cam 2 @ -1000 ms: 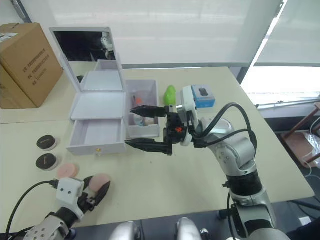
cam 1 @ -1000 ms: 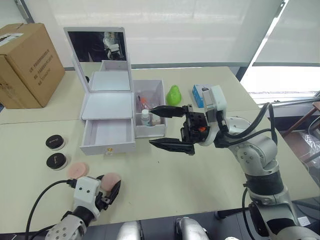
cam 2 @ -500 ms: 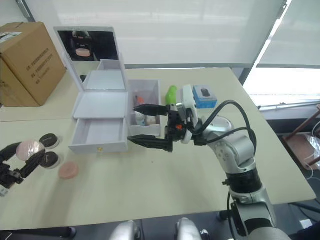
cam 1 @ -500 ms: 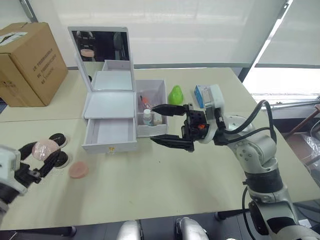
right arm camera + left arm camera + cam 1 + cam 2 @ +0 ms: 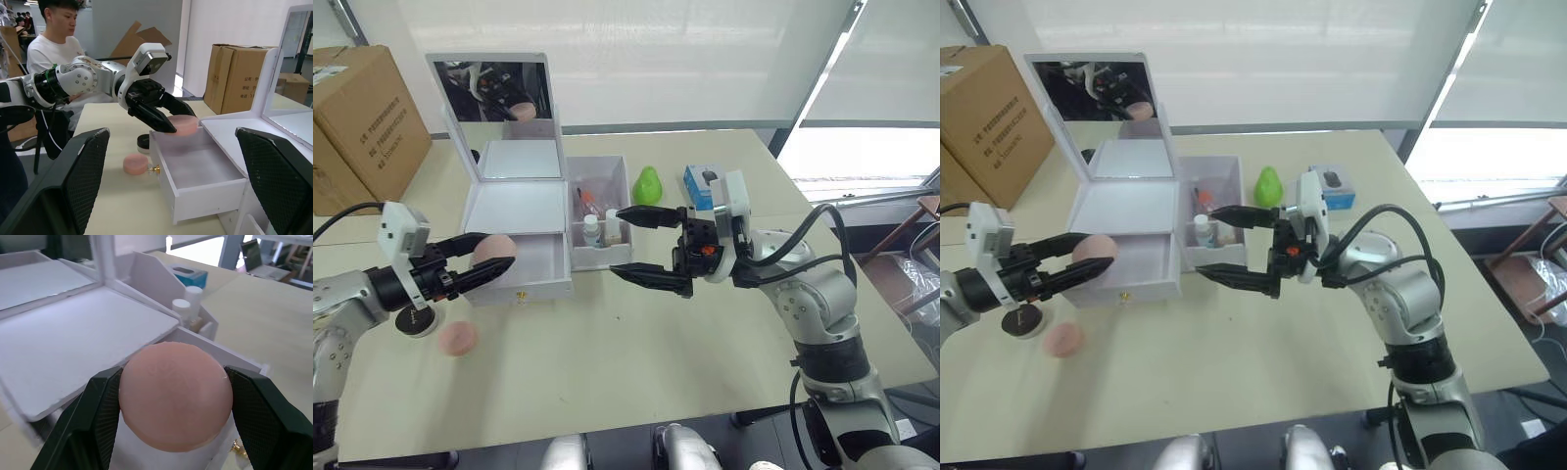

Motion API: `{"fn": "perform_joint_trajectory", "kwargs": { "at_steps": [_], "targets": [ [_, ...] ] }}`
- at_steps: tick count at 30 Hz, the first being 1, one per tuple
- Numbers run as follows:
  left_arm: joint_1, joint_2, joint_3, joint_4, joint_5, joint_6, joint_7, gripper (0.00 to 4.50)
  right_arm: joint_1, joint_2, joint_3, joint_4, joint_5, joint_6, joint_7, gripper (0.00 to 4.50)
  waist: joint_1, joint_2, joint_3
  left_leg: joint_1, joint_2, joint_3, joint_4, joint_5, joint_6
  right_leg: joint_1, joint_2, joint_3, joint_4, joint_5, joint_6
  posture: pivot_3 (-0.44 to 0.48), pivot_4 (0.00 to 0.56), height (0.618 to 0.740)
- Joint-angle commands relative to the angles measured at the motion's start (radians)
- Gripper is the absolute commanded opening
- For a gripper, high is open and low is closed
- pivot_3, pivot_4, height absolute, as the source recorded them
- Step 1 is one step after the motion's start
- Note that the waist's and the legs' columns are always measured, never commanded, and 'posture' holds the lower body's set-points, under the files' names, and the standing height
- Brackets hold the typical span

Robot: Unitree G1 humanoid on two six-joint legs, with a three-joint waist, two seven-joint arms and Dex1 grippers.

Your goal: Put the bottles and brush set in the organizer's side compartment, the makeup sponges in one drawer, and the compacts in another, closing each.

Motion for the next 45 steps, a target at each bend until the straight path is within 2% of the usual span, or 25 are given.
{"fn": "perform_joint_trajectory", "kwargs": {
  "at_steps": [1,6,19,21,24,30,35,40,45],
  "targets": [
    [-0.04,0.025,-0.019,0.036,0.049,-0.029,-0.03,2.97,0.002,-0.001,-0.025,-0.049,0.004,-0.016,-0.022,4.5,0.0,0.0,0.0,0.0,0.0,0.0,0.0,0.0,0.0,0.0,0.0,0.0,0.0,0.0,0.0,0.0,0.15,0.74],
    [-0.067,0.022,-0.032,0.075,0.089,-0.036,-0.039,2.97,0.016,-0.001,-0.025,-0.071,0.011,-0.008,-0.041,4.5,0.003,0.0,0.0,-0.001,0.0,0.0,0.0,0.0,0.0,0.0,-0.001,0.0,0.0,0.0,0.0,0.0,0.15,0.74],
    [-0.036,-0.009,-0.036,0.049,0.121,-0.035,-0.032,2.97,0.016,-0.005,-0.023,-0.076,0.012,-0.004,-0.054,4.5,0.006,0.0,0.0,-0.002,0.0,0.0,0.0,0.0,0.0,0.0,-0.001,0.0,0.0,0.0,0.0,0.0,0.15,0.74],
    [-0.038,-0.013,-0.03,0.05,0.124,-0.038,-0.023,3.69,0.017,-0.005,-0.024,-0.077,0.013,-0.003,-0.056,4.5,0.006,0.0,0.0,-0.001,0.0,0.0,0.0,0.0,0.0,0.0,-0.001,0.0,0.0,0.0,0.0,0.0,0.15,0.74],
    [-0.049,-0.011,-0.026,0.053,0.126,-0.032,-0.011,4.49,0.019,-0.006,-0.027,-0.078,0.017,-0.002,-0.06,4.5,0.006,0.0,0.0,-0.001,0.0,0.0,0.0,0.0,0.0,0.0,-0.001,0.0,0.0,0.0,0.0,0.0,0.15,0.74],
    [-0.083,-0.011,0.01,0.057,0.085,-0.008,-0.006,4.49,0.022,-0.008,-0.036,-0.08,0.022,-0.003,-0.064,4.5,0.006,0.0,0.0,-0.002,0.0,0.0,0.0,0.0,0.0,0.0,-0.001,0.0,0.0,0.0,0.0,0.0,0.15,0.74],
    [-0.083,0.001,0.136,0.076,0.002,0.057,0.006,4.49,0.047,-0.054,-0.106,-0.063,0.008,-0.019,-0.081,4.5,0.006,0.0,0.0,-0.002,0.0,-0.001,0.0,0.0,0.0,-0.001,-0.001,0.0,0.0,0.0,0.0,0.0,0.15,0.74],
    [0.079,0.064,0.324,0.199,0.085,-0.018,-0.02,4.49,0.197,-0.197,-0.25,-0.081,0.008,-0.023,-0.064,4.5,0.005,0.0,0.0,-0.001,0.0,0.0,0.0,0.0,0.0,0.0,-0.001,0.0,-0.001,-0.001,-0.001,0.0,0.15,0.74],
    [0.271,0.107,0.485,0.456,0.239,-0.228,-0.017,4.49,0.425,-0.309,-0.42,-0.079,-0.017,-0.048,-0.056,4.5,0.006,-0.001,0.0,0.001,0.002,0.001,0.0,0.0,0.0,-0.001,-0.001,-0.002,-0.001,-0.003,-0.003,0.0,0.15,0.74]
  ]
}}
